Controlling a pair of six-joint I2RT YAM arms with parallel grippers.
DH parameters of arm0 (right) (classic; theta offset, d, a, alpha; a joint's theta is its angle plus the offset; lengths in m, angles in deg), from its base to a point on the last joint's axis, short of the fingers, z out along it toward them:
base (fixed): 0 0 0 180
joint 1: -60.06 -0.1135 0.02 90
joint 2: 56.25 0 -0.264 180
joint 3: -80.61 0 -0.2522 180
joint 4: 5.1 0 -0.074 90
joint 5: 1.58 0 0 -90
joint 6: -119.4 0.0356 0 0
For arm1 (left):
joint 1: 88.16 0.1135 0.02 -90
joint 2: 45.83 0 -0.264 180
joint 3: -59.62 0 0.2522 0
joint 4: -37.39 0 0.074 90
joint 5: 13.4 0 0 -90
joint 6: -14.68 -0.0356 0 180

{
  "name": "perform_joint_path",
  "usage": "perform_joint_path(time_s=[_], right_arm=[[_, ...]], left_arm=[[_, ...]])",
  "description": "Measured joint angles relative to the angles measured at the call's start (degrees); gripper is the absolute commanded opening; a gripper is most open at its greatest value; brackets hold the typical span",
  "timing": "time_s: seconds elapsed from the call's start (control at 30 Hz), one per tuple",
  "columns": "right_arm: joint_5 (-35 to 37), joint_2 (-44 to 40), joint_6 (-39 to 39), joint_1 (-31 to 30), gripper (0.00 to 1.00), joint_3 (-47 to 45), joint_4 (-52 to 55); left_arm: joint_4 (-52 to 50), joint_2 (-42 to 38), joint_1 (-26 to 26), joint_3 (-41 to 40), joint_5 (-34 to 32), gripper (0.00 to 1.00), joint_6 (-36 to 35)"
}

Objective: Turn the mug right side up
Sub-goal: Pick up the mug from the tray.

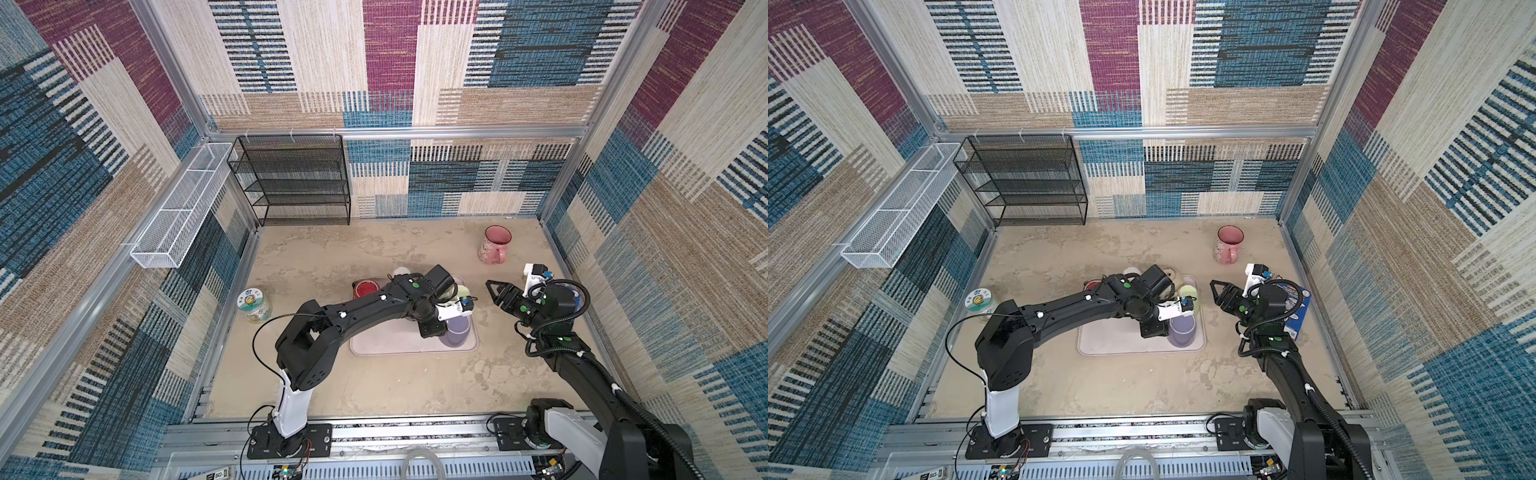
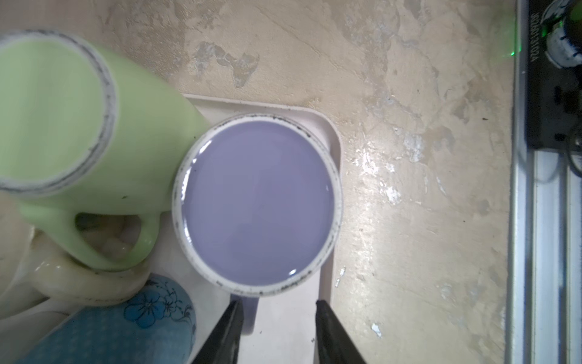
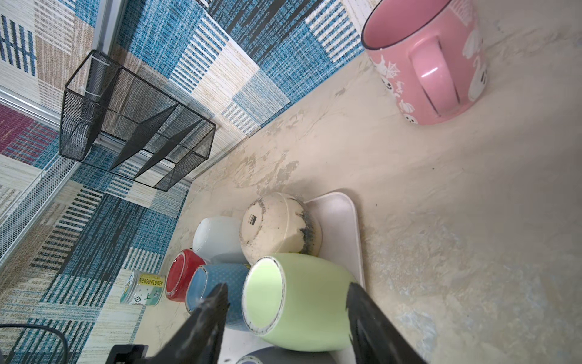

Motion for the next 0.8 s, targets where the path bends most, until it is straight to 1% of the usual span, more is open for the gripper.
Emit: perform_joint_path(time_s=[0.17, 0.47, 0.63, 0.8], right_arm=[[-0.1, 0.2, 0.0, 0.0, 0.63, -0.2, -0.8], [-0.1, 0.1, 0.0, 0.0, 0.62, -0.3, -1.0], [-0.1, -0.1, 0.0, 0.0, 0.62, -0.3, -1.0], [-0.1, -0.5, 0.0, 0.0, 0.62, -0.4, -0.9]], left_arm=[[0.1, 1.7, -0.7, 0.7, -1.5, 0.37, -0.7], [-0.5, 4.9, -2.3, 1.4, -5.8, 0.37, -1.6], [-1.1, 6.0, -2.9, 2.3, -7.2, 0.37, -1.7], [-1.8, 7.6, -3.0, 3.6, -8.3, 0.32, -1.6]])
